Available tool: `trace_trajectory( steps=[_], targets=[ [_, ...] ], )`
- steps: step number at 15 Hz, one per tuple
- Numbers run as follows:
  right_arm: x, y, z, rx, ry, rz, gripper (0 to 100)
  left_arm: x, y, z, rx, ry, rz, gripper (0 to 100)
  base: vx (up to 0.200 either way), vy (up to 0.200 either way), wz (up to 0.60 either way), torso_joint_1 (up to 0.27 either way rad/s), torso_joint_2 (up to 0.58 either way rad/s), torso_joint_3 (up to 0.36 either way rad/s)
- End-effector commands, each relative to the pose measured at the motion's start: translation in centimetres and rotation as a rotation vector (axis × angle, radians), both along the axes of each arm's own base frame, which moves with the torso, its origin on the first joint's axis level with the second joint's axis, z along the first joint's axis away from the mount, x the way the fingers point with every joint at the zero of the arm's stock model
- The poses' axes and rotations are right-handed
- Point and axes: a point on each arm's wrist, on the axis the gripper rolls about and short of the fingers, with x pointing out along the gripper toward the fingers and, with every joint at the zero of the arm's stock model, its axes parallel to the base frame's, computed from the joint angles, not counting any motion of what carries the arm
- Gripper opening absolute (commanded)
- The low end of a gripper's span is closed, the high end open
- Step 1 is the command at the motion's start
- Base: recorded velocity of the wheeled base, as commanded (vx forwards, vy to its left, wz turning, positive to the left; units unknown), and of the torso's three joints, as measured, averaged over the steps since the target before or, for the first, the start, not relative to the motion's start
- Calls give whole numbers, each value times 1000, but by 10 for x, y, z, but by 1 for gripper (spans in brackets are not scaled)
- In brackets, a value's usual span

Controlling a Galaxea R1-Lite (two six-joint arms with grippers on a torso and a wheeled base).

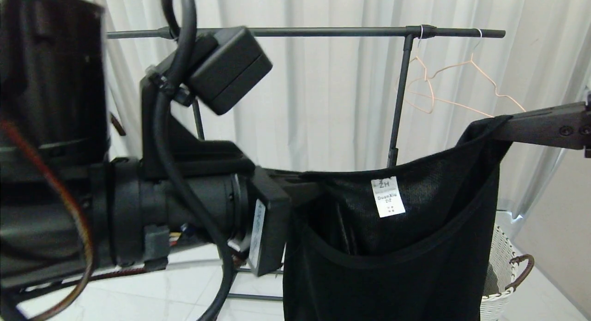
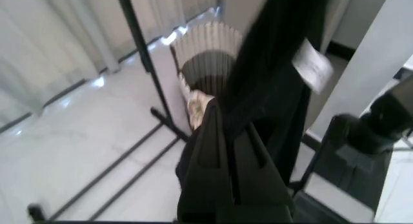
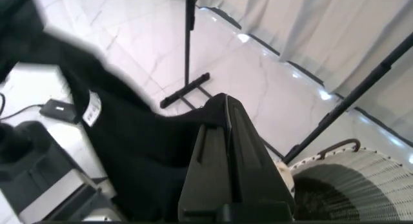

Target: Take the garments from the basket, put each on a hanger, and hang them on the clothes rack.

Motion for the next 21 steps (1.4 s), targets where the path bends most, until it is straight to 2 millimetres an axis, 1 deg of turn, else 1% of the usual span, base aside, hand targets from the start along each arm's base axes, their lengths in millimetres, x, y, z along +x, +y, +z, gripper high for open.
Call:
trace_trajectory(
  steps=[1, 3, 5, 7, 9, 10, 11, 12, 13, 15, 16, 18, 20, 21],
  targets=[
    [18, 21, -3, -25, 22, 6, 0, -34, 19, -9, 7, -6, 2, 0, 0, 0, 0, 0, 0, 0],
    [24, 29, 0, -17, 18, 17, 0, -47, 19, -15, 23, -8, -29, 0, 0, 0, 0, 0, 0, 0],
    [26, 32, 2, -12, 14, 17, 0, -51, 18, -15, 24, -8, -47, 0, 0, 0, 0, 0, 0, 0],
    [25, 31, 2, -13, 14, 15, 0, -51, 18, -15, 24, -8, -47, 0, 0, 0, 0, 0, 0, 0],
    [20, 24, 3, -13, 13, 11, 0, -50, 18, -15, 24, -11, -45, 0, 0, 0, 0, 0, 0, 0],
    [15, 18, 2, -20, 19, 9, 0, -48, 17, -13, 24, -16, -34, 0, 0, 0, 0, 0, 0, 0],
    [6, 7, -2, -47, 41, 6, 0, -36, 16, -9, 17, -19, 14, 0, 0, 0, 0, 0, 0, 0],
    [4, 4, -4, -59, 51, 6, 0, -32, 16, -8, 16, -19, 28, 0, 0, 0, 0, 0, 0, 0],
    [-7, -10, -14, -90, 76, 4, 0, -20, 10, 1, -1, -29, 63, 0, 0, 0, 0, 0, 0, 0],
    [-14, -16, -22, -113, 87, 5, 0, -12, 5, 4, -3, -31, 83, 0, 0, 0, 0, 0, 0, 0],
    [-15, -16, -24, -121, 91, 7, 100, -11, 4, 3, 1, -29, 83, 0, 0, 0, 0, 0, 0, 0],
    [-21, -20, -31, -145, 96, 11, 100, -10, 3, 0, 10, -23, 83, 0, 0, 0, 0, 0, 0, 0],
    [-28, -29, -36, -146, 96, 8, 100, -10, 4, -2, 14, -21, 89, 0, 0, 0, 0, 0, 0, 0],
    [-31, -34, -37, -144, 95, 5, 100, -7, 6, -5, 30, -18, 118, 0, 0, 0, 0, 0, 0, 0]
  ],
)
